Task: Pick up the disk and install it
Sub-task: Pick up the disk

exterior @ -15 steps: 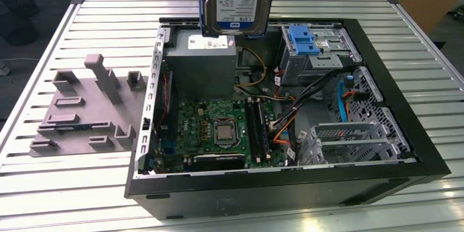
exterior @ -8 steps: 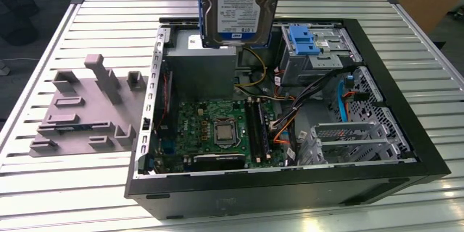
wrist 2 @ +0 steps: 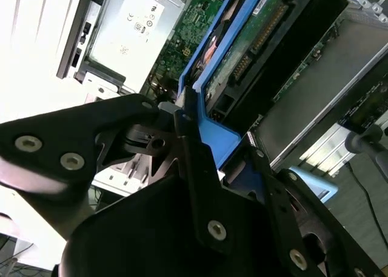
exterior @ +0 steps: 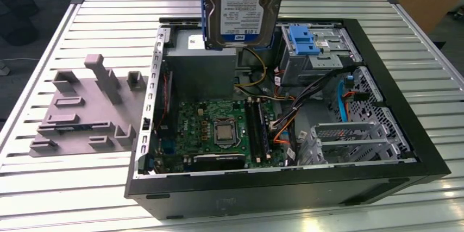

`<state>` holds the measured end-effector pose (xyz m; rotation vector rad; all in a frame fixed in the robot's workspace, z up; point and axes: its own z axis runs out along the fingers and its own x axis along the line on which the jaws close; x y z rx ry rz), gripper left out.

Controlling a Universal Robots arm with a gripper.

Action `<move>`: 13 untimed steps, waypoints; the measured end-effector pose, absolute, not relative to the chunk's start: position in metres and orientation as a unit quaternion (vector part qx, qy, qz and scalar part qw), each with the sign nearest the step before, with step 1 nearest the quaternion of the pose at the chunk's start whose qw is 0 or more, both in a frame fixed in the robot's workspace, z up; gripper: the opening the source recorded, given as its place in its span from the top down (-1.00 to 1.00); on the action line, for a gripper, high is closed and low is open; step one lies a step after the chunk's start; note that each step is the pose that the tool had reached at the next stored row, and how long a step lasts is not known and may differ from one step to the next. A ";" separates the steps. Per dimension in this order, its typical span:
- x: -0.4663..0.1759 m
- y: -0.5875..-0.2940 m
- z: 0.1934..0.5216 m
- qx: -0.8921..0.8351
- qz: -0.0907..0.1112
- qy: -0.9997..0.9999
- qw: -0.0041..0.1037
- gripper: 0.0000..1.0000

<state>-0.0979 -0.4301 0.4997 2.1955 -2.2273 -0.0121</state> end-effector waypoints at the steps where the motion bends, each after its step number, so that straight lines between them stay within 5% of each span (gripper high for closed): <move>1: -0.097 -0.430 0.500 0.702 -0.004 -0.712 0.007 0.27; 13: -0.096 -0.430 0.500 0.702 -0.004 -0.712 0.007 0.27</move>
